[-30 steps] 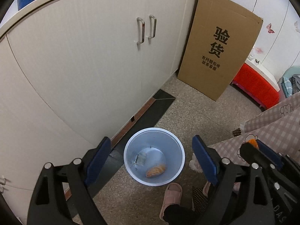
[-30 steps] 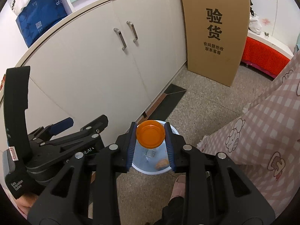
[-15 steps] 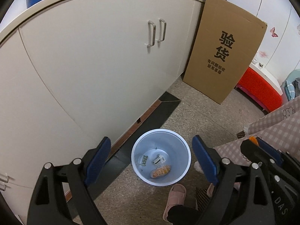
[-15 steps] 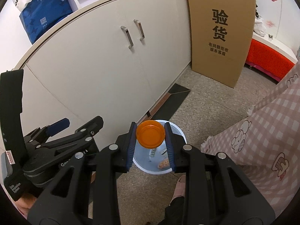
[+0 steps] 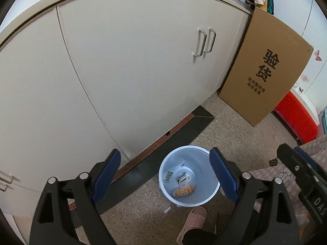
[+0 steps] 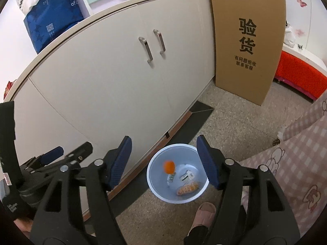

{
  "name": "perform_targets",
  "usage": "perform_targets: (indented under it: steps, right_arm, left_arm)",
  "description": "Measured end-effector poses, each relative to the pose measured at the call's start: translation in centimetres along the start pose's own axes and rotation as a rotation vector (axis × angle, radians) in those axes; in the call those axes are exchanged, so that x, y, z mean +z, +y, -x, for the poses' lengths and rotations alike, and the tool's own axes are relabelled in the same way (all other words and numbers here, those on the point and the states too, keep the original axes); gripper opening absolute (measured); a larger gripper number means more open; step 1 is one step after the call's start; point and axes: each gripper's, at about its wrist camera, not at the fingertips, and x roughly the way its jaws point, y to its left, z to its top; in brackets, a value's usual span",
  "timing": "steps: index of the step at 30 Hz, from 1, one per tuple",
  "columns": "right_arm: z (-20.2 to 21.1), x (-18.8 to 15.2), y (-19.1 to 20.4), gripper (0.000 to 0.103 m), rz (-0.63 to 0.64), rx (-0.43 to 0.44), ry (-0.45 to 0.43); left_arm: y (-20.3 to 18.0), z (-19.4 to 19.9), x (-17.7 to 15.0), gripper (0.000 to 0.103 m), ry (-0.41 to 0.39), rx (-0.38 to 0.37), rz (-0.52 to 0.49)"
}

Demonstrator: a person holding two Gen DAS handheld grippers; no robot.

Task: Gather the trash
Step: 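Grasp the yellow medicine box with the right tool while the left tool grasps the green plush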

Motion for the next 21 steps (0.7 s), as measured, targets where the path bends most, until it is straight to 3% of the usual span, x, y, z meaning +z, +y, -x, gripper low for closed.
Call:
perform_targets:
  steps: [9, 21]
  right_arm:
    - [3.8, -0.6, -0.8, 0.066, 0.006, -0.058, -0.039]
    - [18.0, -1.7, -6.1, 0.069, -0.067, -0.172, -0.225]
  left_arm:
    - [-1.1, 2.5, -0.1, 0.086, -0.020, -0.044, -0.021]
    - [-7.2, 11.8, -1.6, 0.088, -0.152, -0.174, -0.149]
